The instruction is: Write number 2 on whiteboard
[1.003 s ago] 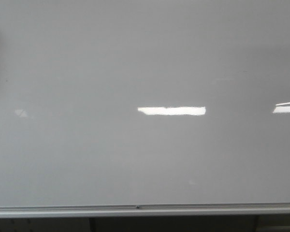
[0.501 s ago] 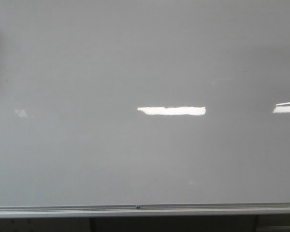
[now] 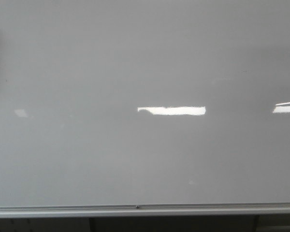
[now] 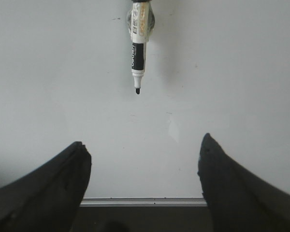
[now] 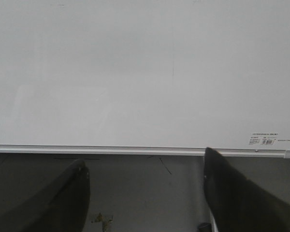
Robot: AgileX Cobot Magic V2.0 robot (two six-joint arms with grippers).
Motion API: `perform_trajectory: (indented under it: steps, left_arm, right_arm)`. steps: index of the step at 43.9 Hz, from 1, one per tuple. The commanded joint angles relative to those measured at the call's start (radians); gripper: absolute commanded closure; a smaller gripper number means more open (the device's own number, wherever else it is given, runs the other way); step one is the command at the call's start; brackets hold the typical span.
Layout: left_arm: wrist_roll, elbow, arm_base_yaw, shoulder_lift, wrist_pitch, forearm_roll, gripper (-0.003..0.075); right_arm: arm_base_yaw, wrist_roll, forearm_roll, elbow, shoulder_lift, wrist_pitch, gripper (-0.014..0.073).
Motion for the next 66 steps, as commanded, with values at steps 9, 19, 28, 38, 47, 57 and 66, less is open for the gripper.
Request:
perform_trajectory:
  steps: [9, 19, 28, 38, 47, 57, 66]
  left_arm:
    - [-0.002, -0.141, 0.0, 0.24, -0.121, 0.014, 0.0092]
    - [-0.002, -0.239, 0.0, 0.428, -0.146, 0.02, 0.0093]
    - [-0.002, -0.289, 0.0, 0.525, -0.235, 0.02, 0.0093]
    - [-0.002, -0.302, 0.0, 0.571, -0.348, 0.02, 0.012]
    - [-0.002, -0.313, 0.0, 0.598, -0.348, 0.02, 0.018]
    - [-0.002, -0.329, 0.0, 0.621, -0.3, 0.02, 0.0259]
    - [-0.002, -0.33, 0.0, 0.622, -0.291, 0.024, 0.0405]
  right_arm:
    - [-0.002, -0.009, -0.004, -0.026, 0.008, -0.064, 0.0071]
    - [-0.002, -0.009, -0.004, -0.026, 0.008, -0.064, 0.0071]
    - [-0.002, -0.009, -0.004, -0.026, 0.008, -0.064, 0.0071]
    - [-0.002, -0.009, -0.004, -0.026, 0.008, -0.064, 0.0071]
    - [-0.002, -0.009, -0.004, -0.026, 0.008, -0.064, 0.0071]
    - [-0.002, -0.009, -0.004, -0.026, 0.008, -0.064, 0.0071]
    - [-0.002, -0.009, -0.004, -0.026, 0.008, -0.064, 0.0071]
